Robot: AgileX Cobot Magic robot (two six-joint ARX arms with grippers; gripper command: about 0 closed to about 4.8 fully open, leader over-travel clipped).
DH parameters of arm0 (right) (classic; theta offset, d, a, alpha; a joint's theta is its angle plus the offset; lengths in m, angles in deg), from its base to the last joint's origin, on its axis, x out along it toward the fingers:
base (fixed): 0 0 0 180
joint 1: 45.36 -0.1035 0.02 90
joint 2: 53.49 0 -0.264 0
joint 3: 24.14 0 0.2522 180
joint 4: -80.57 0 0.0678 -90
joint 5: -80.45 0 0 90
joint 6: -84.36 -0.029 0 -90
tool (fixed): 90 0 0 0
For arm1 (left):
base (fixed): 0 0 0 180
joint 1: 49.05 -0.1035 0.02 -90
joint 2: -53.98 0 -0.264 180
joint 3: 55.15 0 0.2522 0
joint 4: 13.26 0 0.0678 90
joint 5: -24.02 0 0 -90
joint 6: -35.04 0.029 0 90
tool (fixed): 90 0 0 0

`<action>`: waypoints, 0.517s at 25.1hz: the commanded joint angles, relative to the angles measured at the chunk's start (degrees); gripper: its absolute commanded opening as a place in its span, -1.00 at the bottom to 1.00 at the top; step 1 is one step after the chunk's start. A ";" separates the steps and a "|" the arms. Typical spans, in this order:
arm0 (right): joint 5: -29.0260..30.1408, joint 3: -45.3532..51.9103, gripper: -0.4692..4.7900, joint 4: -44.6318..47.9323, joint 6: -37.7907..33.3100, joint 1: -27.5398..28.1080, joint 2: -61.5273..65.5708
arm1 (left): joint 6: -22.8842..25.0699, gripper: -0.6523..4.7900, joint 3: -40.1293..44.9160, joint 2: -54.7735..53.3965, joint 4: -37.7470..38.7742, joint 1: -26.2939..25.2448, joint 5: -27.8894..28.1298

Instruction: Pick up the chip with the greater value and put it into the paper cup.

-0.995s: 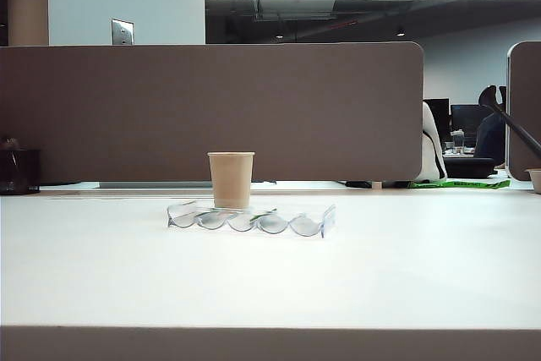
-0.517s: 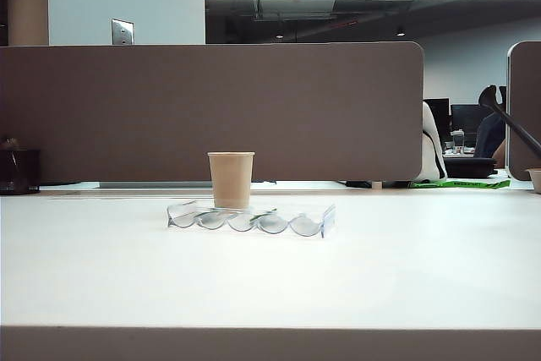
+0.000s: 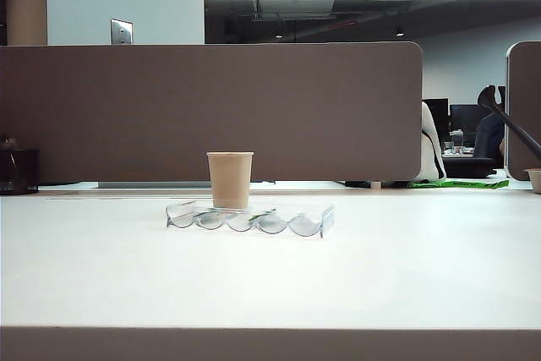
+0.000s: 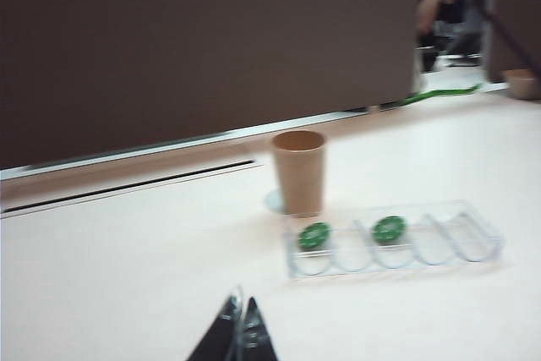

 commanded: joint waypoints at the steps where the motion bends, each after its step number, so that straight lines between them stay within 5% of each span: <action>1: 0.59 0.09 -0.83 0.57 -0.20 0.02 -0.04 | -1.42 -0.78 -0.17 -0.11 -0.70 -5.62 -1.68; 13: 0.59 0.09 -0.83 0.42 1.66 0.02 -0.04 | -4.15 -0.78 -0.17 -0.11 -1.36 -17.25 -3.21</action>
